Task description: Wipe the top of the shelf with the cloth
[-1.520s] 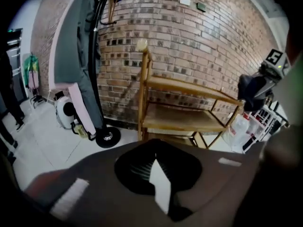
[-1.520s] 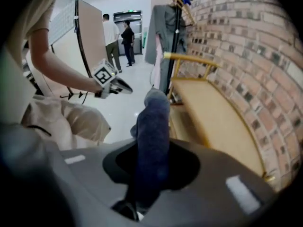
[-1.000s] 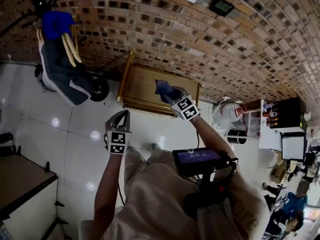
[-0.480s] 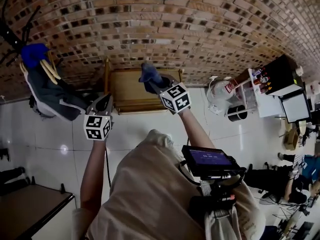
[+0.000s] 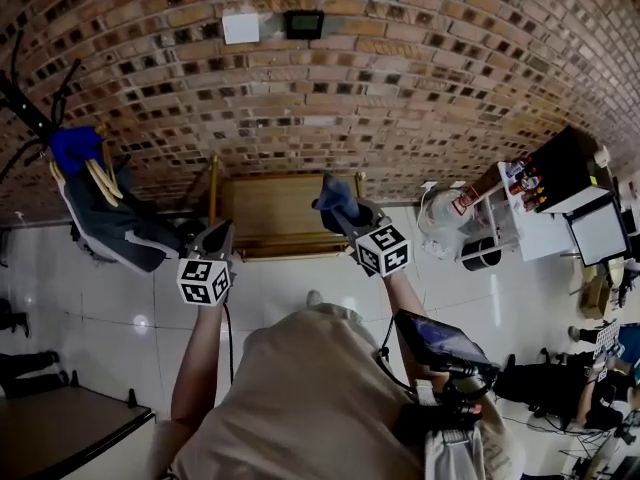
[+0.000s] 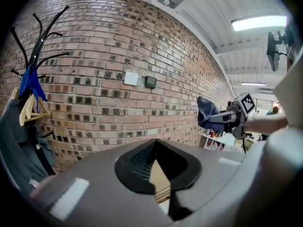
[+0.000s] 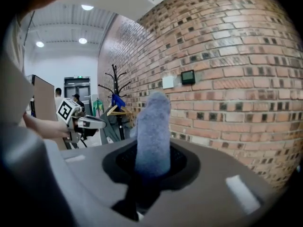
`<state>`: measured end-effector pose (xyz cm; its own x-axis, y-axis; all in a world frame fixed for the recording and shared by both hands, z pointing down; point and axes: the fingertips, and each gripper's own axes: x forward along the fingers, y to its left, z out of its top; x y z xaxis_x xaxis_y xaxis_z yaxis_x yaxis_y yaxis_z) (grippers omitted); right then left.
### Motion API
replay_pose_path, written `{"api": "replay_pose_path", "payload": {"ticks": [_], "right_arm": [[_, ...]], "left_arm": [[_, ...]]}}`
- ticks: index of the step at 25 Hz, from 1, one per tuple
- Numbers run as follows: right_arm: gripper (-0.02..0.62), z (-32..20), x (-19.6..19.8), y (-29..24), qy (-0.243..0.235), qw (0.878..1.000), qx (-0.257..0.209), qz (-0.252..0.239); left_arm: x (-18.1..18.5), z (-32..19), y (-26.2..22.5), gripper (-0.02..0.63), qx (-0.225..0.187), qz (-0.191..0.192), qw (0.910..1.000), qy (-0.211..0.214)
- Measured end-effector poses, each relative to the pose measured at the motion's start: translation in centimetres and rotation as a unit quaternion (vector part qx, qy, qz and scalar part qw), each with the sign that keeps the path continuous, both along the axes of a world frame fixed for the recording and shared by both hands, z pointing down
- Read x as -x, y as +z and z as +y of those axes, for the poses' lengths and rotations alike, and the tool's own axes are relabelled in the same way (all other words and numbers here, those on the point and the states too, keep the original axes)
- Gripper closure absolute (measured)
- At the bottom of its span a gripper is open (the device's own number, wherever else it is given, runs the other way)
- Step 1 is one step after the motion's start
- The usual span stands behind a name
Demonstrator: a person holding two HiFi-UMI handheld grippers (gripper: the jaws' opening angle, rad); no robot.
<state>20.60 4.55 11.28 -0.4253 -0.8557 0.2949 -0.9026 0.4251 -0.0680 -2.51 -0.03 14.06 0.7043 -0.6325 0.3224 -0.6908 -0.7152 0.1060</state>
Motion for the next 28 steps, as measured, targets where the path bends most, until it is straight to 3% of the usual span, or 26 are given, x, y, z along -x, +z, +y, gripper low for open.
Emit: {"api": "replay_pose_path", "payload": {"ticks": [6,12,22,28], "right_arm": [[0.508,-0.7,-4.1,2.1,0.011,1.0,0.008,-0.003],[0.509,-1.3,-6.1,3.1,-0.009,0.999,0.017,-0.031],[0.514,-2.5,-7.4,6.6,-0.029,0.998,0.038,0.042],[0.515,-6.8,-6.7,8.3,-0.041,0.992,0.057,0.105]], "left_arm": [[-3.8,-1.4,0.5,0.601,0.008,-0.006,0.9999,-0.004],[-7.7,0.6,3.0,0.601,0.036,-0.001,0.9993,-0.004],[-10.6,0.5,5.7,0.601,0.076,-0.001,0.9971,-0.005],[-12.2,-2.0,4.8,0.601,0.056,-0.018,0.998,0.023]]}}
